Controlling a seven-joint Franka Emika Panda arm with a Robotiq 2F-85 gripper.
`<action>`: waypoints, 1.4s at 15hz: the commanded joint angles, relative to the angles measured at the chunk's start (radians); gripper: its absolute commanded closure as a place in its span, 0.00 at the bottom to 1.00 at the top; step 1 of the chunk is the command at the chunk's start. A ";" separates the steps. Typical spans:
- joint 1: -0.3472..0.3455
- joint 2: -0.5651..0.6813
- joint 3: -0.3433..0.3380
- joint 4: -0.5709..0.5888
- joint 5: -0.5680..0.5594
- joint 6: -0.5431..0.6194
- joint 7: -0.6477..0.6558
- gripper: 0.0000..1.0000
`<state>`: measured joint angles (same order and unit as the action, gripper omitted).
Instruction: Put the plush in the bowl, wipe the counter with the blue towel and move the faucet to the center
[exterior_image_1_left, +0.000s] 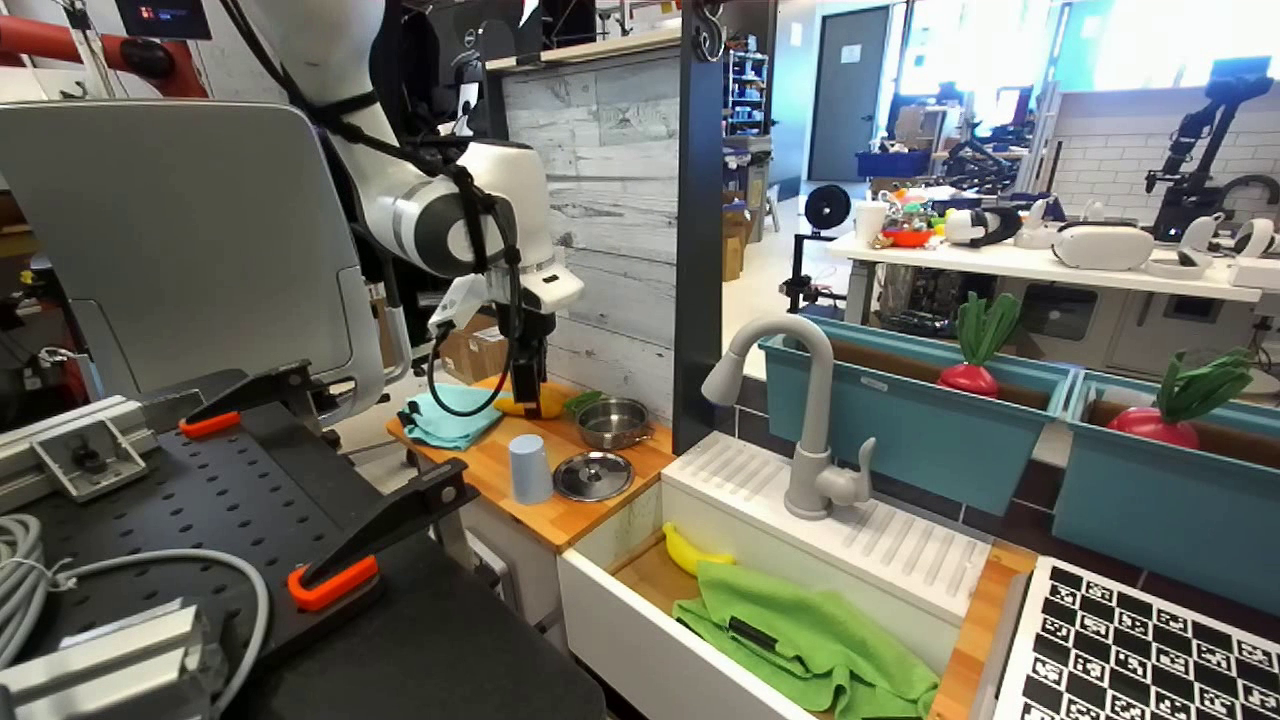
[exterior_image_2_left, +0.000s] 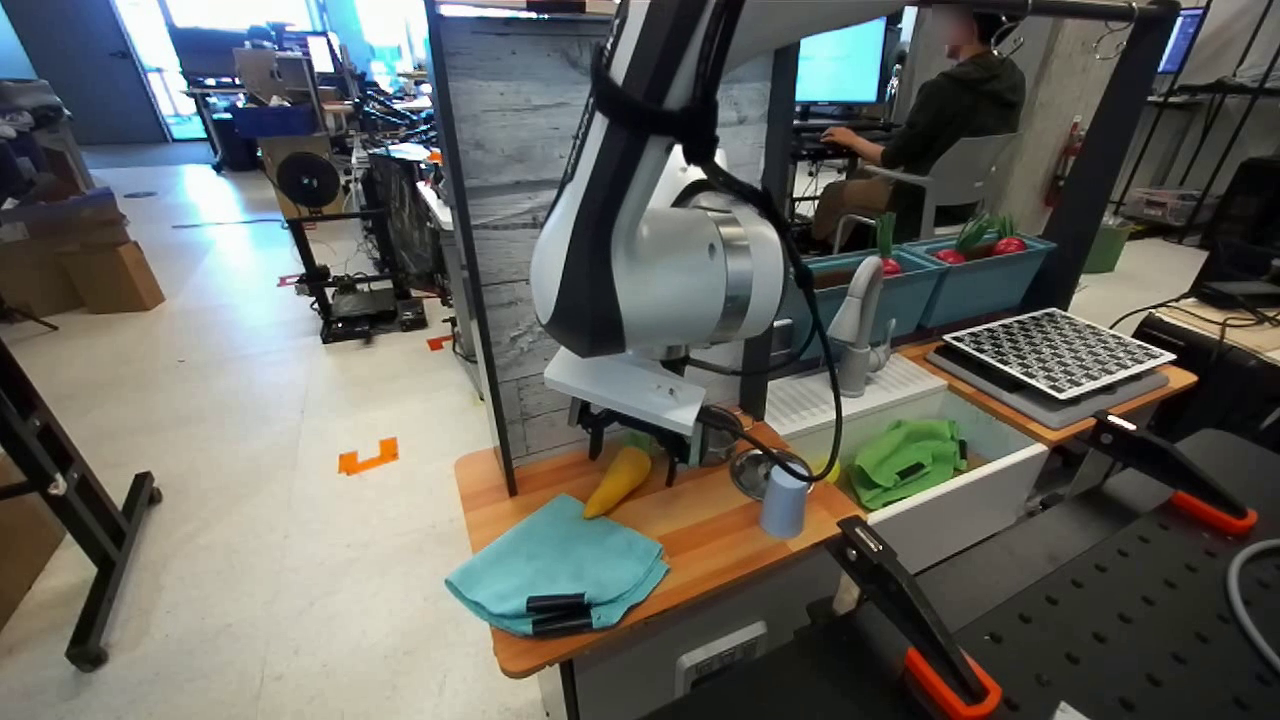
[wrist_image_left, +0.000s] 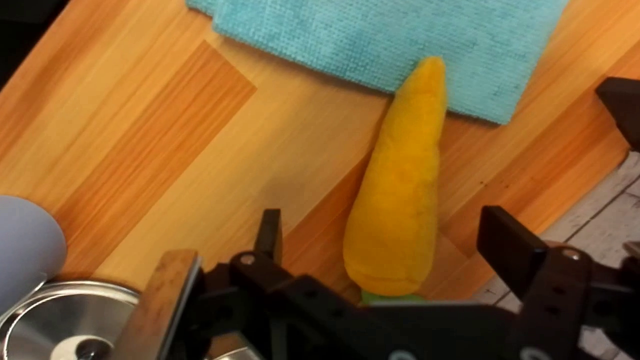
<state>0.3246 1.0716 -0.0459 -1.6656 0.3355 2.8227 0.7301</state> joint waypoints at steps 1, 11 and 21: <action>0.028 0.052 -0.032 0.096 -0.040 -0.077 0.054 0.25; 0.014 0.042 -0.012 0.111 -0.105 -0.143 0.036 1.00; -0.036 -0.093 0.011 -0.029 -0.113 -0.091 -0.029 0.97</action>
<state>0.3239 1.0542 -0.0518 -1.6216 0.2194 2.7098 0.7326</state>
